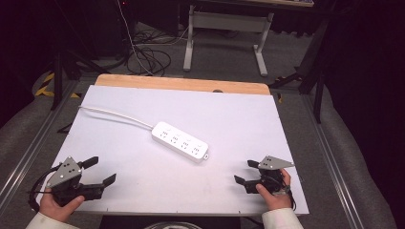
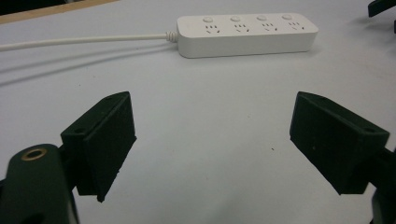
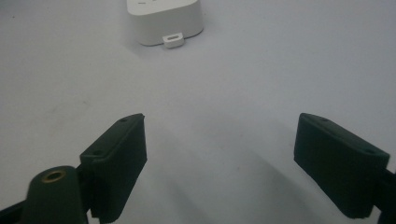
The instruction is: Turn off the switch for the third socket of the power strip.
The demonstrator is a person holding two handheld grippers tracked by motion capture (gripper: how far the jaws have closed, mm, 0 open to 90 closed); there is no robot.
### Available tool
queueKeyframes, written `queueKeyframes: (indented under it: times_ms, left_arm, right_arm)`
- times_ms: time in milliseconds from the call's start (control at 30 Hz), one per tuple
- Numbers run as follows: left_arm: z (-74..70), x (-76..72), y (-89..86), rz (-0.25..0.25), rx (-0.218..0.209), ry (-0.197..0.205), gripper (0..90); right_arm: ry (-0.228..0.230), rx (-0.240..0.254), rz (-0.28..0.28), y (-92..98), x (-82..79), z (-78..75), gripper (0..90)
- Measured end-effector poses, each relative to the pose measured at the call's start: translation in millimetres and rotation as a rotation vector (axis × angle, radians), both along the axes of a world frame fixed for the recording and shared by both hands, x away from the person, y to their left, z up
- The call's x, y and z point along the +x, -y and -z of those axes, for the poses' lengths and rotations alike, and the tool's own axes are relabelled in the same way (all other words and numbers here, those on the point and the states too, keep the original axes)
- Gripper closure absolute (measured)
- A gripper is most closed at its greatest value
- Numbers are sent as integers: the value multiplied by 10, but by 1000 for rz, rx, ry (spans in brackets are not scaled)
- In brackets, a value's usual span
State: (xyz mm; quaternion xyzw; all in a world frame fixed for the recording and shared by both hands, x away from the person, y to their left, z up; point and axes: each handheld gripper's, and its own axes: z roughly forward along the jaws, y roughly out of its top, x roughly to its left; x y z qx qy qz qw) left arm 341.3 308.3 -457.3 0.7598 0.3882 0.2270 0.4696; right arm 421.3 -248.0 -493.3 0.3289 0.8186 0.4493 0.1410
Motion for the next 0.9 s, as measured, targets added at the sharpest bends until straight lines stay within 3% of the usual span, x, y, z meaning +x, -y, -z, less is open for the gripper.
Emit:
queueKeyframes:
  times_ms: [100, 233, 533, 900]
  left_arm:
    - [13, 21, 11, -5, 24, 13, 148]
    - [25, 35, 18, -19, 58, 30, 152]
    - [9, 24, 8, -4, 3, 19, 150]
    - [6, 21, 4, -1, 9, 27, 146]
  right_arm:
    - [13, 23, 14, 18, 0, -41, 185]
    - [-8, 52, 46, 44, -4, -80, 197]
    - [20, 36, 23, 27, -22, -88, 194]
    - [25, -3, 15, -25, -20, -65, 194]
